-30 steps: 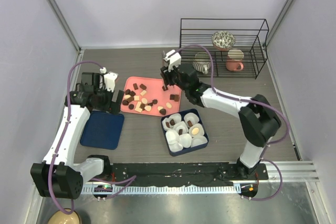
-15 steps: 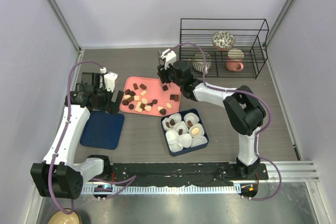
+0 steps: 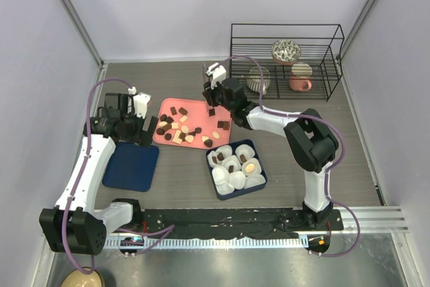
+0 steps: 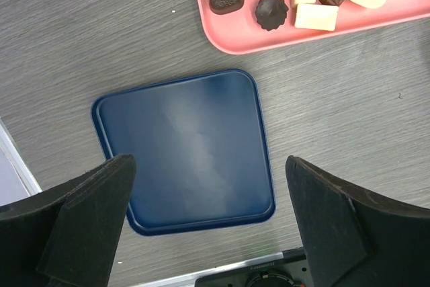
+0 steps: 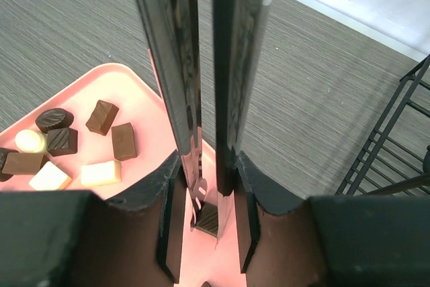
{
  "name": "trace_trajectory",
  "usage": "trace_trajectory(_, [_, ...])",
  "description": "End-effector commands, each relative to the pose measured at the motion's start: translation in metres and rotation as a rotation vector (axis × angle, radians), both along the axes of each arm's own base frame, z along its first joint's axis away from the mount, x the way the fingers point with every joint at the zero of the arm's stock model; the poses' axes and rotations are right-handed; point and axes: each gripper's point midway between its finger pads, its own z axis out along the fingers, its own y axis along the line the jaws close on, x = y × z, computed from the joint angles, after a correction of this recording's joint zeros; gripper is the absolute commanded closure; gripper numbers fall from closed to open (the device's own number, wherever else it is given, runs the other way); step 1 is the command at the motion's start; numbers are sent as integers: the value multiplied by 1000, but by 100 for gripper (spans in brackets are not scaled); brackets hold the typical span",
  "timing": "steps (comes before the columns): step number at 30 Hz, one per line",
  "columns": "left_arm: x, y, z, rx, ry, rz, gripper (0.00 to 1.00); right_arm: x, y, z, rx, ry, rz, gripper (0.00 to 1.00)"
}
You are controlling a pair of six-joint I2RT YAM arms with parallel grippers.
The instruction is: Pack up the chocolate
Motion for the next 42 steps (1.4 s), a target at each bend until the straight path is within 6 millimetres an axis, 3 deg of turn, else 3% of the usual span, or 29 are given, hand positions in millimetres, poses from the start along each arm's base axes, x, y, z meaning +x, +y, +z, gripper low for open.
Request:
trace_trajectory(1, [6,3,1,15,-30,-4,0,0,-6,60,89,-100,-19,86])
trace_trajectory(3, [5,3,0,20,-26,-6,0,-7,-13,69,92,-108,-23,90])
trace_trajectory(4, [6,3,1,21,-28,-5,0,-12,-16,90,119,-134,-22,91])
trace_trajectory(6, [6,4,2,19,-29,-1,0,-23,-21,100,122,-134,-19,94])
trace_trajectory(7, [6,3,3,20,-31,-4,0,-33,-24,120,145,-157,-12,95])
trace_trajectory(10, [6,3,3,15,-33,-3,0,-57,-30,125,138,-140,9,97])
trace_trajectory(12, [5,3,3,14,-32,-1,0,-84,-34,132,136,-135,30,97])
trace_trajectory(16, [5,2,5,11,-36,-2,0,-140,-38,133,117,-106,88,97])
trace_trajectory(17, [4,2,5,10,-36,0,0,-154,-42,120,87,-74,95,97])
trace_trajectory(19, [3,2,5,8,-34,-1,0,-184,-44,130,105,-77,118,97])
trace_trajectory(20, [3,1,5,3,-34,-3,0,-194,-49,116,70,-47,127,97])
trace_trajectory(21, [2,0,4,0,-30,-5,0,-211,-50,126,105,-46,144,97])
trace_trajectory(23, [1,0,3,-2,-25,0,0,-227,-55,116,93,1,153,97])
trace_trajectory(25, [0,0,3,-2,-25,-1,0,-242,-57,122,123,8,168,97])
trace_trajectory(26, [0,0,2,-3,-25,2,0,-250,-60,113,95,38,181,97])
trace_trajectory(32, [-1,-1,2,-12,-25,2,0,-272,-56,99,70,78,241,93])
trace_trajectory(42, [-1,2,1,5,-27,0,0,-264,-29,75,97,85,268,88])
